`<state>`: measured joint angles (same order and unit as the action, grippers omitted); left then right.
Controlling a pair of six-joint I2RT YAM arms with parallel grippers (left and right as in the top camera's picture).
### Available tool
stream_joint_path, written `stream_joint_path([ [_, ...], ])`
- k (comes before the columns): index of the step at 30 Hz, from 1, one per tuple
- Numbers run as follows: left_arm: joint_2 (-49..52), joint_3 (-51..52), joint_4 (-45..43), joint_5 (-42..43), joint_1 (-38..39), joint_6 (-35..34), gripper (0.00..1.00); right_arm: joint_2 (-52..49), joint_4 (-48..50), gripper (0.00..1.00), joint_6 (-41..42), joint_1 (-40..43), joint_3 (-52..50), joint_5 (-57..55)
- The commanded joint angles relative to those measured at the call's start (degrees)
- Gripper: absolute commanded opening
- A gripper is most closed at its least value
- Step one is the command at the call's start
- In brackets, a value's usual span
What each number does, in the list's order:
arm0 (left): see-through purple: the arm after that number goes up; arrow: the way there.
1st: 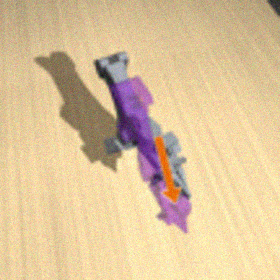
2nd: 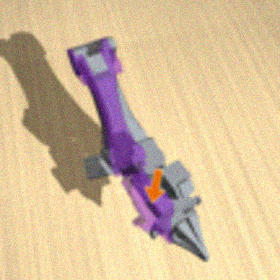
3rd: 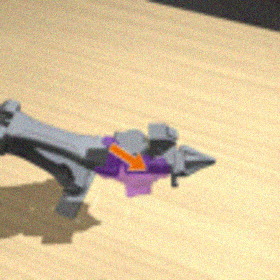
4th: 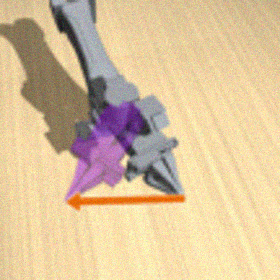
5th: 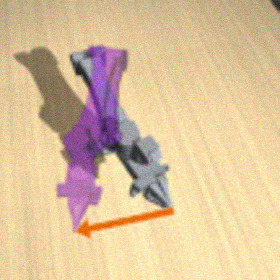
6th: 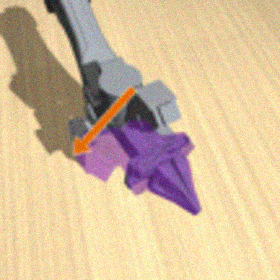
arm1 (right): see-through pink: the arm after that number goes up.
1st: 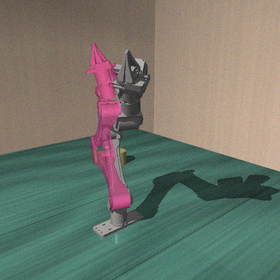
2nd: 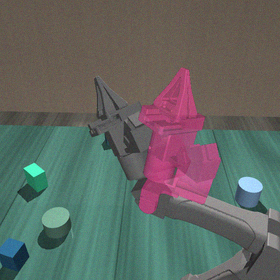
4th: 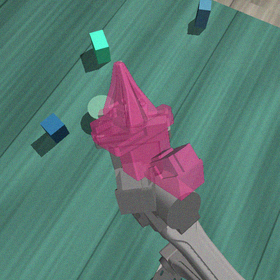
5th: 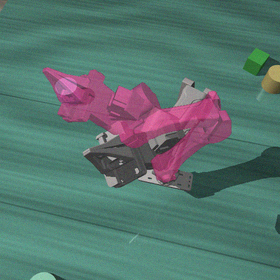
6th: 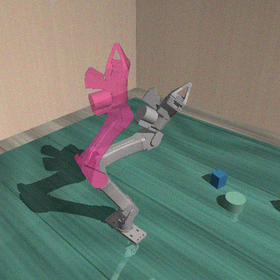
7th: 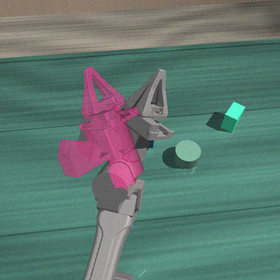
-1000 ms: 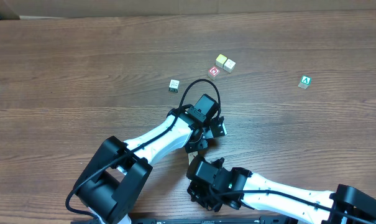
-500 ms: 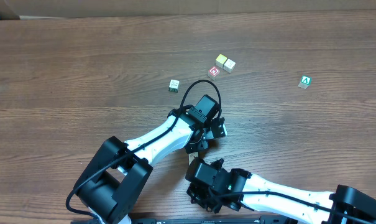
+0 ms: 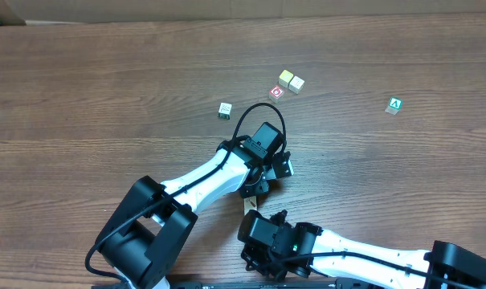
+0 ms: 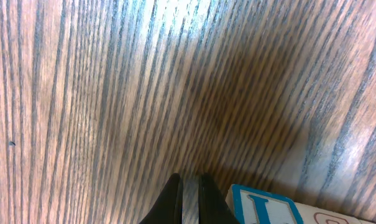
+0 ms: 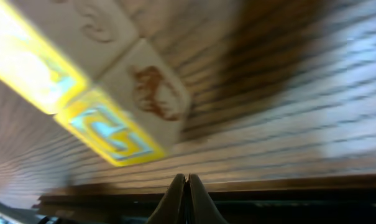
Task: Flip 5 blocks
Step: 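Lift the right gripper away from the acorn block toward the front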
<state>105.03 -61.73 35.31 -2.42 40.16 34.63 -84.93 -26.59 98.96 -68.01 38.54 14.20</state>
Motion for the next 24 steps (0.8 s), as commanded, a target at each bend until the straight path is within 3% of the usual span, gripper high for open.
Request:
stream_joint_path([
  [1, 0.72, 0.61, 0.15, 0.48, 0.35, -0.59, 0.04, -0.37, -1.27, 0.04, 0.31, -0.52, -0.02, 1.33],
  [19, 0.72, 0.61, -3.93, -1.88, -1.36, -3.39, 0.04, 3.08, -9.90, 0.04, 1.66, -1.25, -0.02, 0.83],
  [24, 0.70, 0.09, -6.64, -8.76, -3.65, -8.28, 0.04, 3.63, -12.72, 0.04, 1.81, 0.22, -0.02, -0.09],
])
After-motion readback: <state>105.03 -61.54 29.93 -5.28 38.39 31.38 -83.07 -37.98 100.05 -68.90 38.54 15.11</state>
